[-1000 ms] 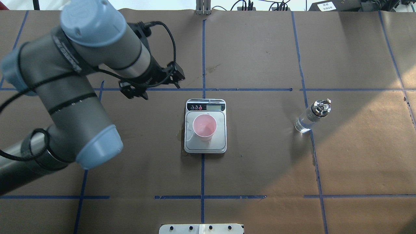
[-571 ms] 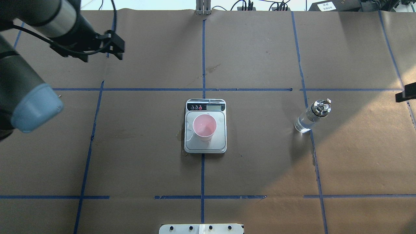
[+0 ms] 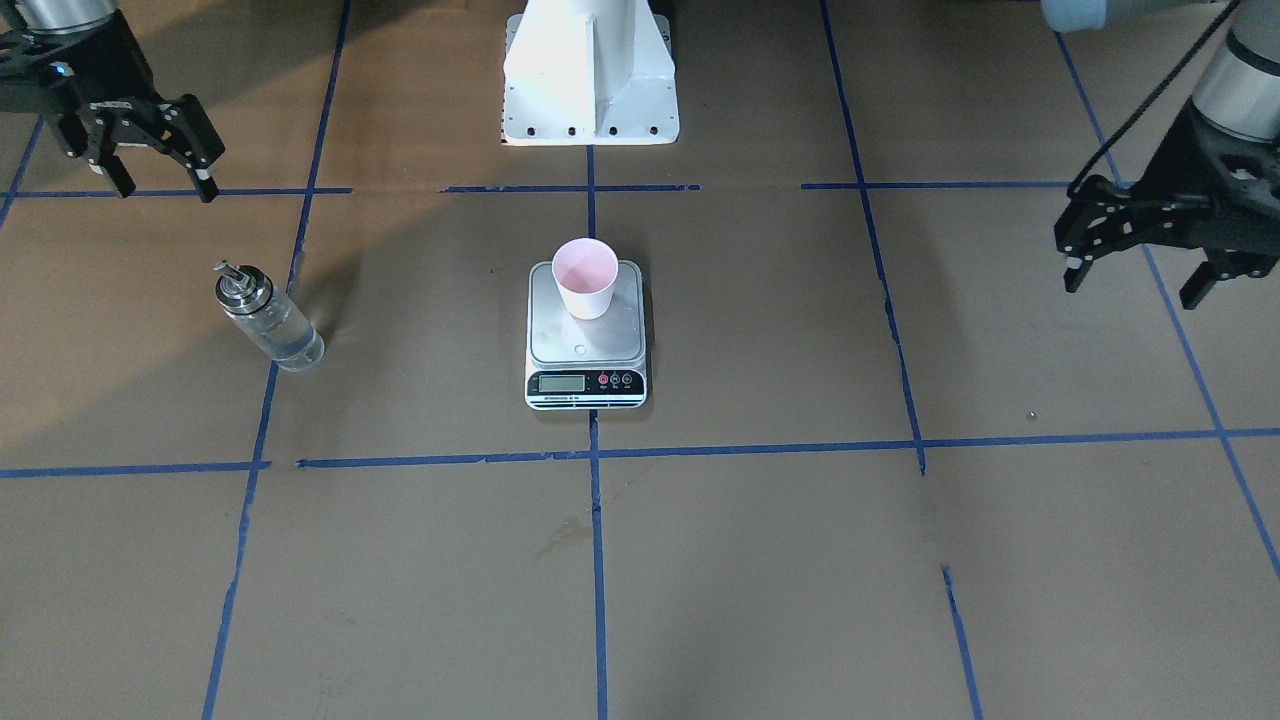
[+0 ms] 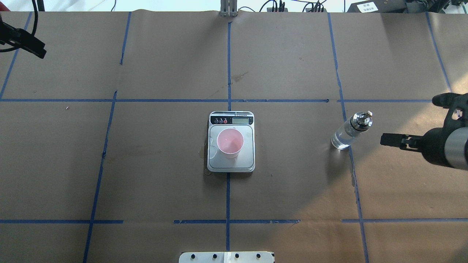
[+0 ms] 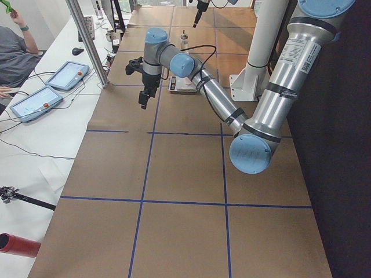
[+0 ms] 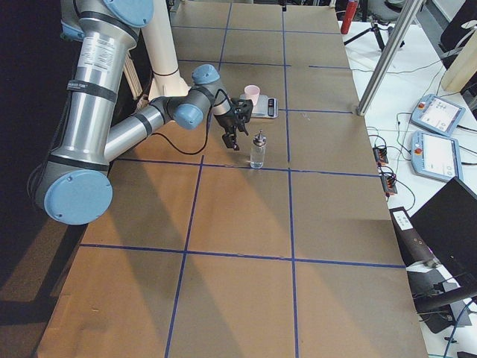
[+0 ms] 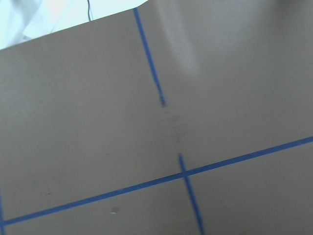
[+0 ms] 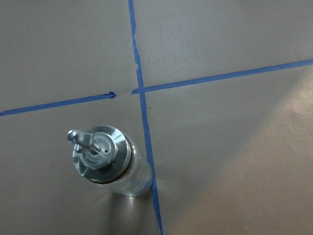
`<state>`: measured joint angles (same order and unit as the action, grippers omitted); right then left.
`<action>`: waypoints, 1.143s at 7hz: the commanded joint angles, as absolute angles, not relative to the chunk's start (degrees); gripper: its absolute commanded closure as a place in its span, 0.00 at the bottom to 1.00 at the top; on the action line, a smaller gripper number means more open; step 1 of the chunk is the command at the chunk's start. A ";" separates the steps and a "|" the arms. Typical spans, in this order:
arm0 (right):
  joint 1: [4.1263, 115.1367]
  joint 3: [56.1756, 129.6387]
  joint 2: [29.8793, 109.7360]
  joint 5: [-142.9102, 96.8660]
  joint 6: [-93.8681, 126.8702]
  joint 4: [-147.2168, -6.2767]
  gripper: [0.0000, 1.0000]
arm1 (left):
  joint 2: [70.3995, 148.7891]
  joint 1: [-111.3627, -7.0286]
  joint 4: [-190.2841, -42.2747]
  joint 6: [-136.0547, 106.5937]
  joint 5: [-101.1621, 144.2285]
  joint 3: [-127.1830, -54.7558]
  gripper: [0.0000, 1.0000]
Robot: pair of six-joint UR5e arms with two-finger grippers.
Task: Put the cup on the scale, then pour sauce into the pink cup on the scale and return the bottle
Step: 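Grasp the glass sauce bottle by its neck with the right gripper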
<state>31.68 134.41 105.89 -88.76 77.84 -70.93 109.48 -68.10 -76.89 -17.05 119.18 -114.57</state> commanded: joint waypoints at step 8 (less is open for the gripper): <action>14.85 113.22 92.03 -49.66 83.77 -69.43 0.00 | 107.49 -69.79 -77.17 -12.57 119.09 -112.68 0.00</action>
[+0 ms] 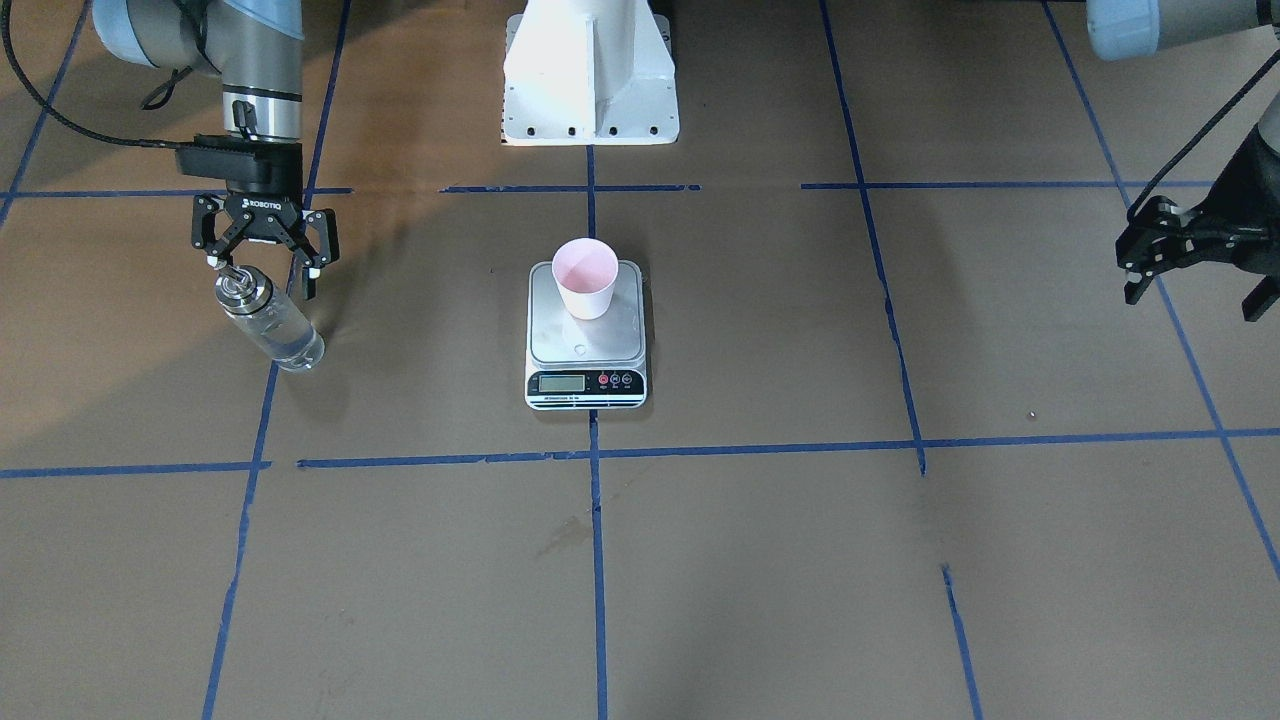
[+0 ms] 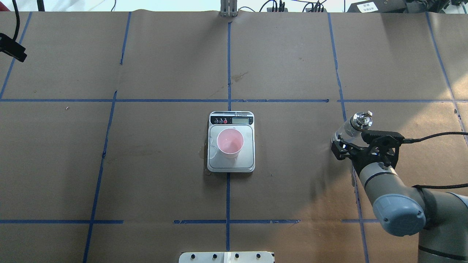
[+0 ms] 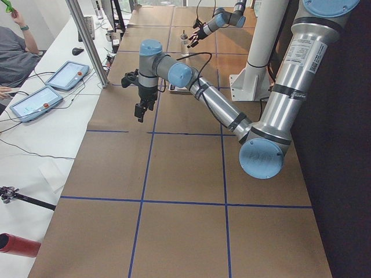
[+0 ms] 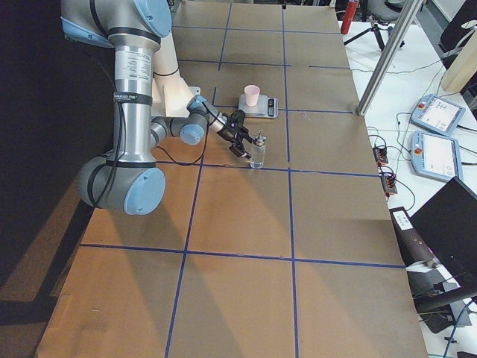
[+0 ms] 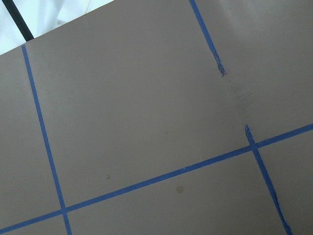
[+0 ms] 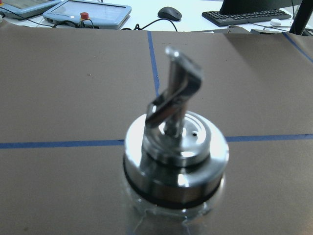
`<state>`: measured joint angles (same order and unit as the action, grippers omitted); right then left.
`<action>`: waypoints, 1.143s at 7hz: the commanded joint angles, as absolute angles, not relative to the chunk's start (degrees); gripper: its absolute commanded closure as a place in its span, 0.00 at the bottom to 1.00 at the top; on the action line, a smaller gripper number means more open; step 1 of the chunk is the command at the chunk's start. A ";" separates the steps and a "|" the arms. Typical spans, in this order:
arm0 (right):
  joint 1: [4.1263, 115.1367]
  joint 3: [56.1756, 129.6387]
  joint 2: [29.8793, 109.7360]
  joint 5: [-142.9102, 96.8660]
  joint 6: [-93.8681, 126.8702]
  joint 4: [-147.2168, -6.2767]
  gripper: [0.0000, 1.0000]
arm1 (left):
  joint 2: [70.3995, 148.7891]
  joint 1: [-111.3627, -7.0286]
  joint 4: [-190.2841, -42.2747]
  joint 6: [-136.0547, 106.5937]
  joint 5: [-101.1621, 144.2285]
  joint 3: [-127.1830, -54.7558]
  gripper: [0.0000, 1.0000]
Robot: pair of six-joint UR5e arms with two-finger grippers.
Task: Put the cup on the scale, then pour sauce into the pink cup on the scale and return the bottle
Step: 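Grasp the glass sauce bottle by its neck with the right gripper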
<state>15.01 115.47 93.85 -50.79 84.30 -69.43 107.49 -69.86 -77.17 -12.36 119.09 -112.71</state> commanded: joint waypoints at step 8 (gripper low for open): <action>17.49 108.37 89.65 -47.46 78.15 -65.32 0.91 | 107.67 -69.79 -77.17 -12.74 118.92 -112.32 0.00</action>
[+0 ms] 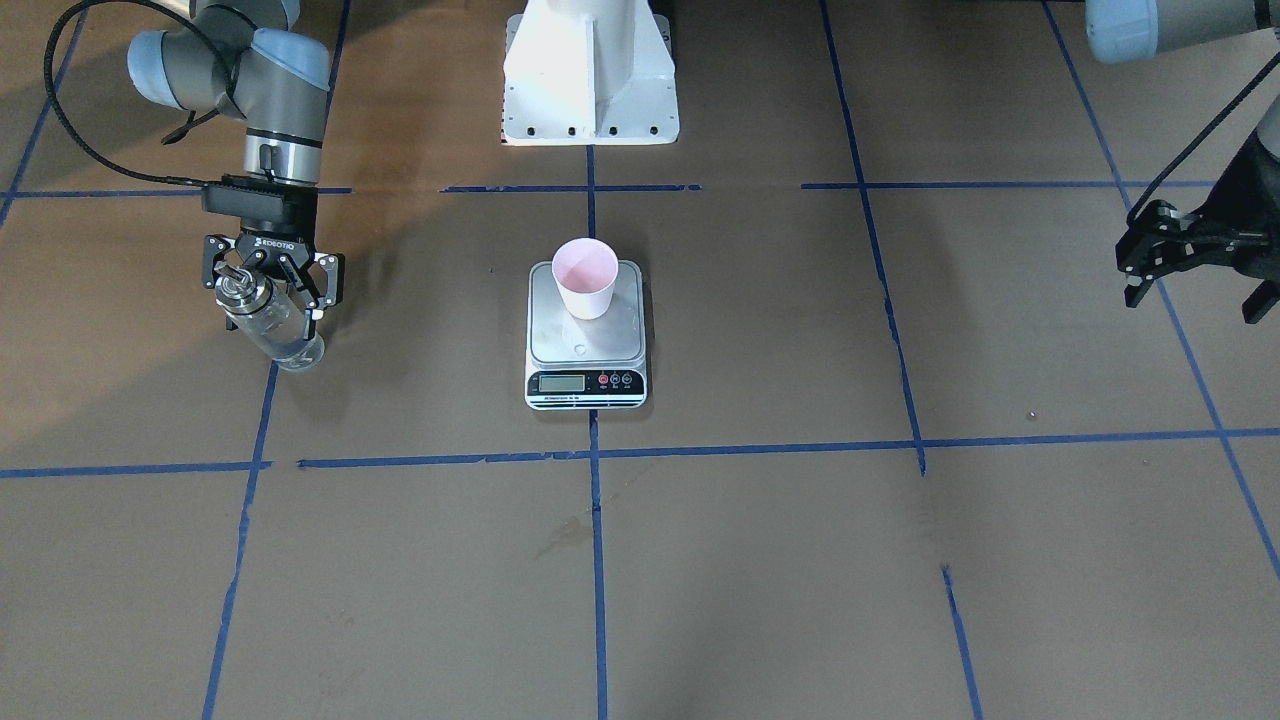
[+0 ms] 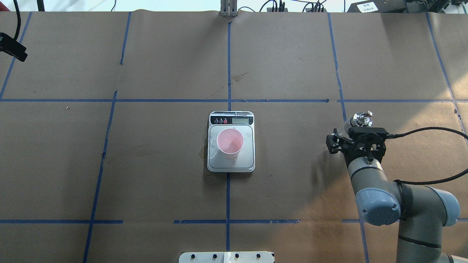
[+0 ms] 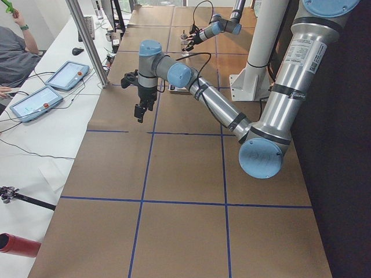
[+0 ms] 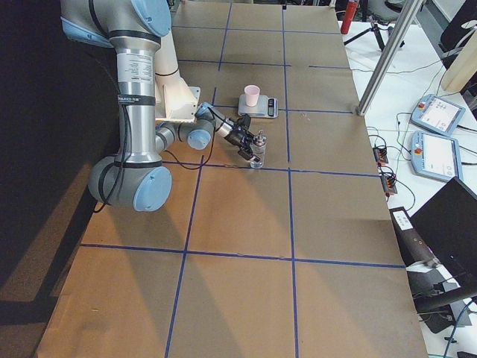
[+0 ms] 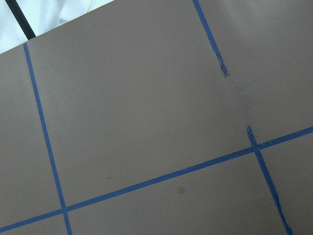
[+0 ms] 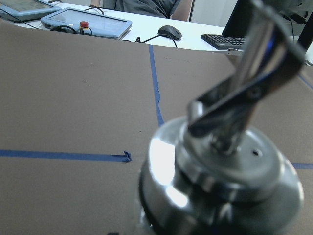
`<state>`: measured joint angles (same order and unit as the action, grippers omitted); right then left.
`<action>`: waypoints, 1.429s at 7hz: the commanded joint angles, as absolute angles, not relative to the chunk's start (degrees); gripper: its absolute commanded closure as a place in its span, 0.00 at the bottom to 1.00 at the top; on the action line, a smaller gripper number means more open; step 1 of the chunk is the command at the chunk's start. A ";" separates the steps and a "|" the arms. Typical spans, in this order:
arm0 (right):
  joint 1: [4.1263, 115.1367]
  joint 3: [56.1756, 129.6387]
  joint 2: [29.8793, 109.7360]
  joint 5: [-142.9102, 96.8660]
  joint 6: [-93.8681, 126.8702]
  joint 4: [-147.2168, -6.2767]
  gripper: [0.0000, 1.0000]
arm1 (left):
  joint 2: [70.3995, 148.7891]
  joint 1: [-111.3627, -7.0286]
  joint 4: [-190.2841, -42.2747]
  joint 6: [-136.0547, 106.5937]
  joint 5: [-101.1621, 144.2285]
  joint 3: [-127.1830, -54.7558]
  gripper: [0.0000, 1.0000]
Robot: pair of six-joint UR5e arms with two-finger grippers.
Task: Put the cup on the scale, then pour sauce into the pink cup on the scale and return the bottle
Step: 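Grasp the glass sauce bottle by its neck with the right gripper, then lift the bottle with the right gripper and carry it over the pink cup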
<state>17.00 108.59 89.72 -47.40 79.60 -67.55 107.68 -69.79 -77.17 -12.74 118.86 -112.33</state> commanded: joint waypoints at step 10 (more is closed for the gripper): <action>17.43 111.27 72.20 -36.97 25.86 -81.90 1.00 | 90.44 -81.65 -110.91 9.32 123.14 -95.10 0.00</action>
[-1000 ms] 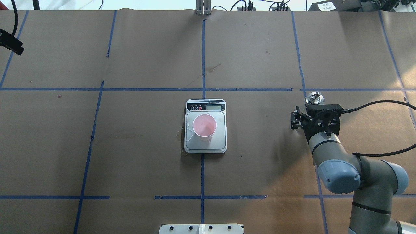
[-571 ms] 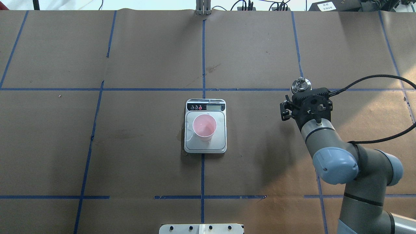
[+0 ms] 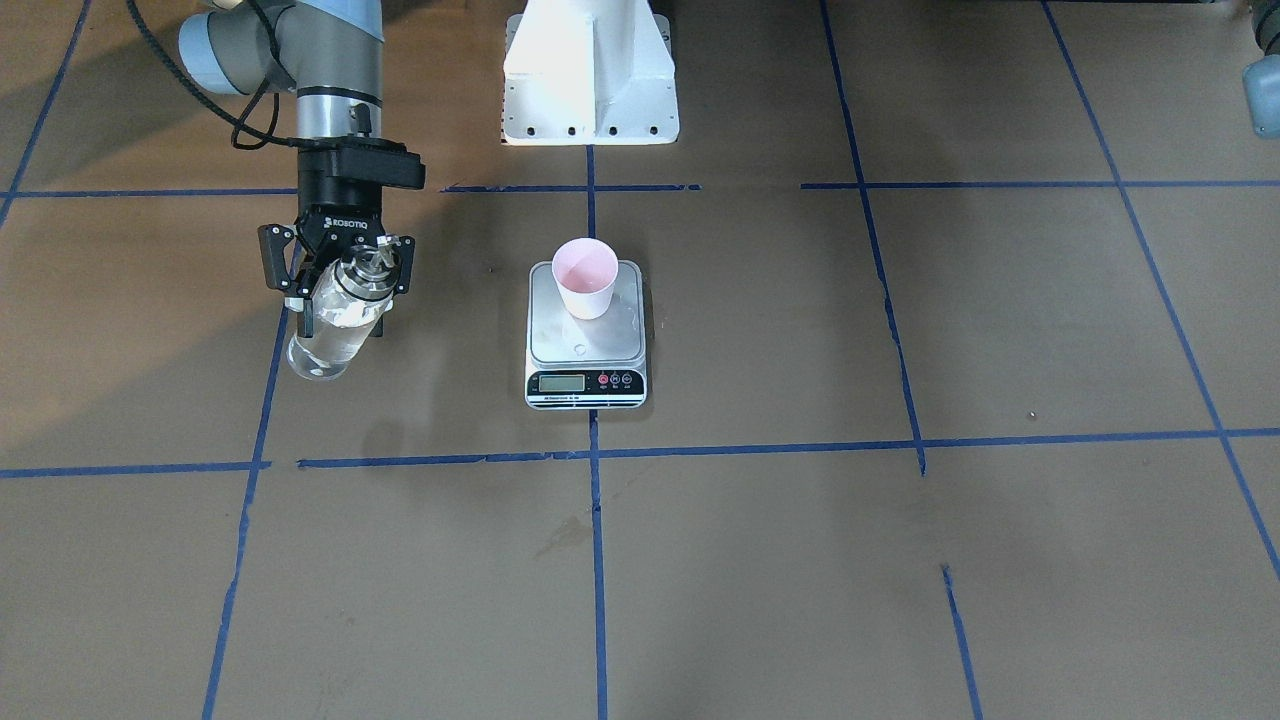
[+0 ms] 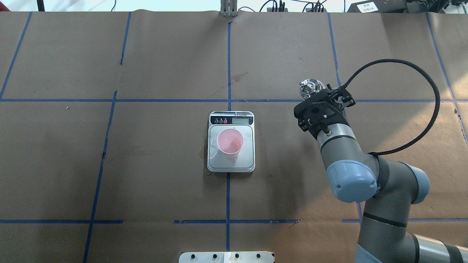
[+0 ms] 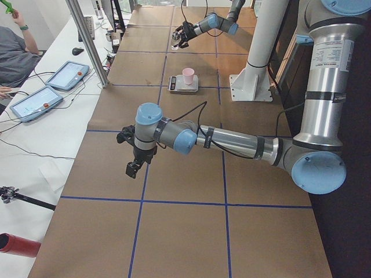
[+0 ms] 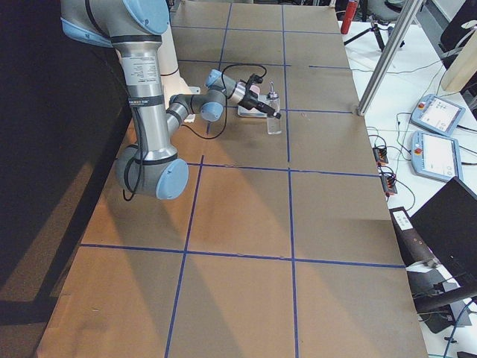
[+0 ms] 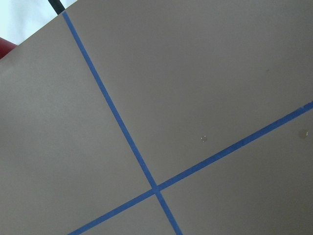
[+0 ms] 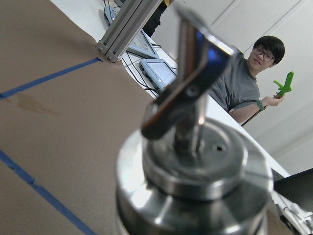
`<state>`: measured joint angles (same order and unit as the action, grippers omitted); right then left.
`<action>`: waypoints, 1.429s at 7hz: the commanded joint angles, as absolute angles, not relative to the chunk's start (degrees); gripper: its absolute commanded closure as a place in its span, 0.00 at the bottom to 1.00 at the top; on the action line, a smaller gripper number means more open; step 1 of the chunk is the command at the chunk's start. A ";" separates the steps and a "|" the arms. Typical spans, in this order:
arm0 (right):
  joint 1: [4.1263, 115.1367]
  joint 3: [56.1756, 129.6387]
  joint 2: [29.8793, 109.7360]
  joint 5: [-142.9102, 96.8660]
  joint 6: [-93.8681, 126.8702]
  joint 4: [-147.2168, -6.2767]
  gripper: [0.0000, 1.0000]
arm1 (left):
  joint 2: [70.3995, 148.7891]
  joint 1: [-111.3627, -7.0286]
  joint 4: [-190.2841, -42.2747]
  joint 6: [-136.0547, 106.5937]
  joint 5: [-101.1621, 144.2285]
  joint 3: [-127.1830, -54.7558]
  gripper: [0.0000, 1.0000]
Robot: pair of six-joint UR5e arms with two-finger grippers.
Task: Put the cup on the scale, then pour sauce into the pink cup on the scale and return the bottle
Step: 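Lift the bottle with the right gripper and carry it over the pink cup, then tilt the bottle spout down into the pink cup with the right gripper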
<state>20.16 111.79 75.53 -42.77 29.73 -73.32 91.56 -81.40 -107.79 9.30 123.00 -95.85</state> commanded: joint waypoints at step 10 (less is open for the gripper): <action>10.28 104.41 62.05 -16.97 7.06 -112.41 1.00 | 91.93 -83.06 -110.92 9.05 123.05 -92.21 0.00</action>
<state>10.37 104.43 62.17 -18.01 10.73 -112.26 91.36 -83.06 -110.86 8.99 123.05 -93.20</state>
